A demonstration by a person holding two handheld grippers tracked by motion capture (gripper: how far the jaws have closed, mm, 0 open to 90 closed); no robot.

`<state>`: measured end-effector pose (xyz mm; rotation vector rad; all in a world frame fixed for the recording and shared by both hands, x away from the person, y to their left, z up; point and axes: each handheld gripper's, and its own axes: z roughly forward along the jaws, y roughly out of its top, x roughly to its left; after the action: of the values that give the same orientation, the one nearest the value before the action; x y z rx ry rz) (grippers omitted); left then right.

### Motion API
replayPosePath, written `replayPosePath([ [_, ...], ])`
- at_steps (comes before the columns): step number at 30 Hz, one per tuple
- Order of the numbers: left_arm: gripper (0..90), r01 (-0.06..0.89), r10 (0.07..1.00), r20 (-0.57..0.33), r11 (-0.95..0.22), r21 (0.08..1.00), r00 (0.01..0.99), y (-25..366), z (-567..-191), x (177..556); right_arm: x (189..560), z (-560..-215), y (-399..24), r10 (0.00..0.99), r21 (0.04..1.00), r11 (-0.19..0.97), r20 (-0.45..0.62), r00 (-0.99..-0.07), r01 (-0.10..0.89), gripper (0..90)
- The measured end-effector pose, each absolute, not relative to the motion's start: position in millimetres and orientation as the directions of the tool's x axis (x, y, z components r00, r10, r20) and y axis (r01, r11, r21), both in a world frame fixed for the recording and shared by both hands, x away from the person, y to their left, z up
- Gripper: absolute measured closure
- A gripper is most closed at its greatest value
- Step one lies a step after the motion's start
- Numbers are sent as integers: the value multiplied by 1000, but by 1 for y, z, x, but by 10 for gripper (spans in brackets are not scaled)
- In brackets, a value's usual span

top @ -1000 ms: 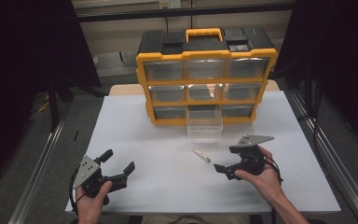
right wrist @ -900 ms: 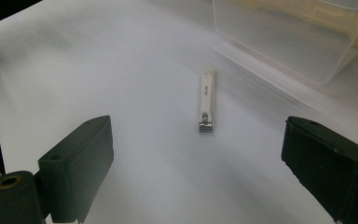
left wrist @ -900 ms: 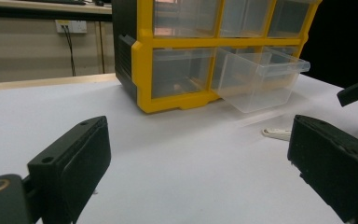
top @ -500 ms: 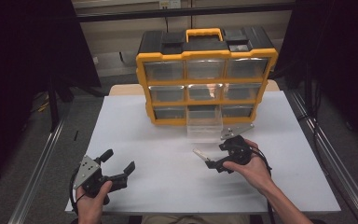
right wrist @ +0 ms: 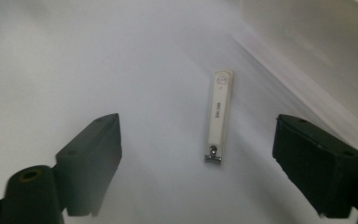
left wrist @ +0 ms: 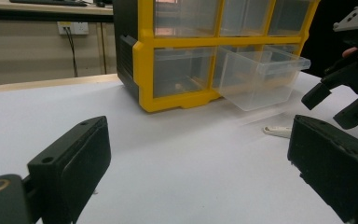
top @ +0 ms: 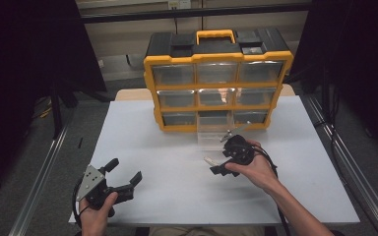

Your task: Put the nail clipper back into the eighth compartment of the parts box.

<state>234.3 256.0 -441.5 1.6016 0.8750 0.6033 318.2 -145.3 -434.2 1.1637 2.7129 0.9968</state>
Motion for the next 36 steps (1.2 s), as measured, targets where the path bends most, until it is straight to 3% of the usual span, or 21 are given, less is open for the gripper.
replayPosePath([
  [9, 59, 214, 798, -79, -64, 975, 597, 255, -441, 234, 329, -433, -139, 669, 528, 530, 220, -710, 664, 221],
  [17, 59, 210, 792, -65, -80, 975, 607, 253, -441, 233, 337, -436, -133, 672, 410, 569, 268, -691, 713, 292],
  [24, 59, 205, 795, -48, -98, 974, 605, 253, -441, 233, 348, -437, -128, 676, 329, 616, 246, -695, 716, 387],
  [31, 59, 207, 796, -51, -94, 974, 603, 252, -441, 234, 352, -442, -121, 685, 299, 611, 265, -679, 733, 477],
  [36, 59, 206, 793, -42, -106, 973, 608, 253, -441, 235, 356, -445, -122, 692, 270, 633, 223, -686, 726, 525],
])
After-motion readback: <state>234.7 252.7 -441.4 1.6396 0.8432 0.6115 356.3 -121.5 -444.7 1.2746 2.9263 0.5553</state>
